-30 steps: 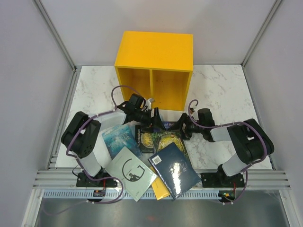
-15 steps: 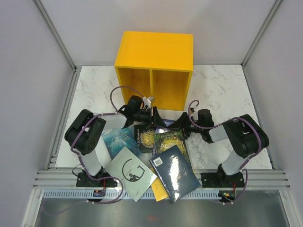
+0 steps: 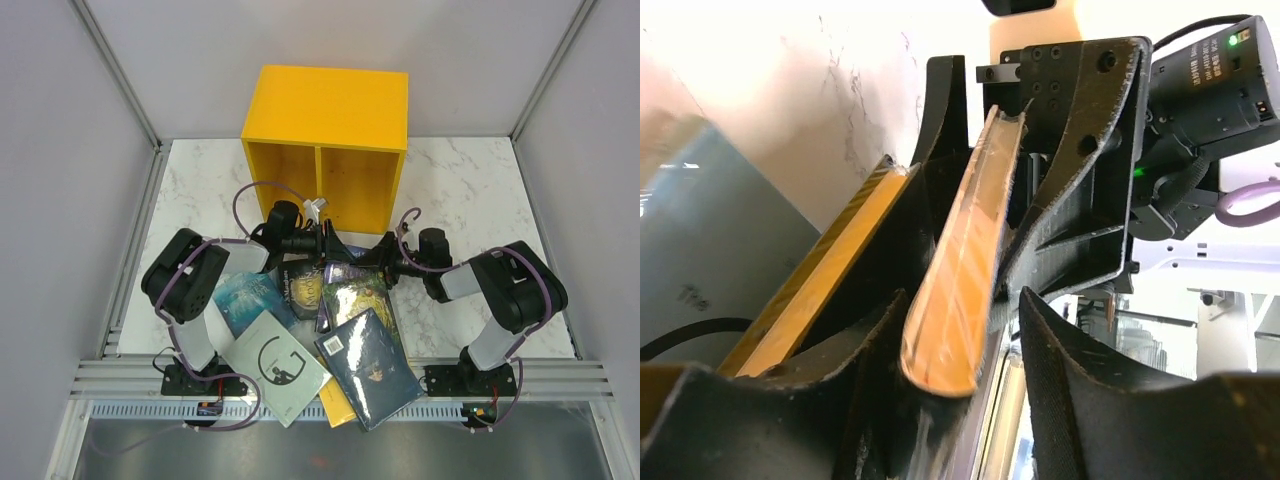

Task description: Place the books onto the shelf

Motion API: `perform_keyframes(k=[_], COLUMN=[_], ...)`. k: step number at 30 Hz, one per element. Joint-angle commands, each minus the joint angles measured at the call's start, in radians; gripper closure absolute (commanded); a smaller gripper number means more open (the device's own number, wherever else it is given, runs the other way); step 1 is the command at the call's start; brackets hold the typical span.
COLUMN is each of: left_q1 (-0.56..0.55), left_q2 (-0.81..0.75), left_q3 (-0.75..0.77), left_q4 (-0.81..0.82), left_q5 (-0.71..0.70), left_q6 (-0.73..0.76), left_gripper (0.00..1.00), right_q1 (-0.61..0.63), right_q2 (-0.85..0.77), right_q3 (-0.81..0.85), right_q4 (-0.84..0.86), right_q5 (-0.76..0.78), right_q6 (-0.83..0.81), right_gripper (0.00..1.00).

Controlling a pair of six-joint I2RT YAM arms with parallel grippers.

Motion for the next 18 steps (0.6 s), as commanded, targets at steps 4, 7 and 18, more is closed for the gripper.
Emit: perform_keyframes(k=[4,7,18], left_q1=[-0.042,-0.042,-0.042], left_q2=[-0.090,-0.121,-0.115], left_q3=[0.096,0.131,0.159], left_q4=[-0.044,-0.044,-0.044], left_q5=[0.161,0.161,0.161], left_q6=[-0.002,-0.002,-0.002], left_gripper=[0.98,0.98,0.98], right_q1=[0.020,-0.017,-0.097], right_q2=[-0.061,-0.142,-0.254], right_q3=[0.094,0.120,0.183], right_q4=[-0.051,-0.239,-0.665], right_q5=[0.012,0.011,0.037], right_q6=[0.045,-0.081,-0.370], right_gripper=[0.62,0.43,0.06])
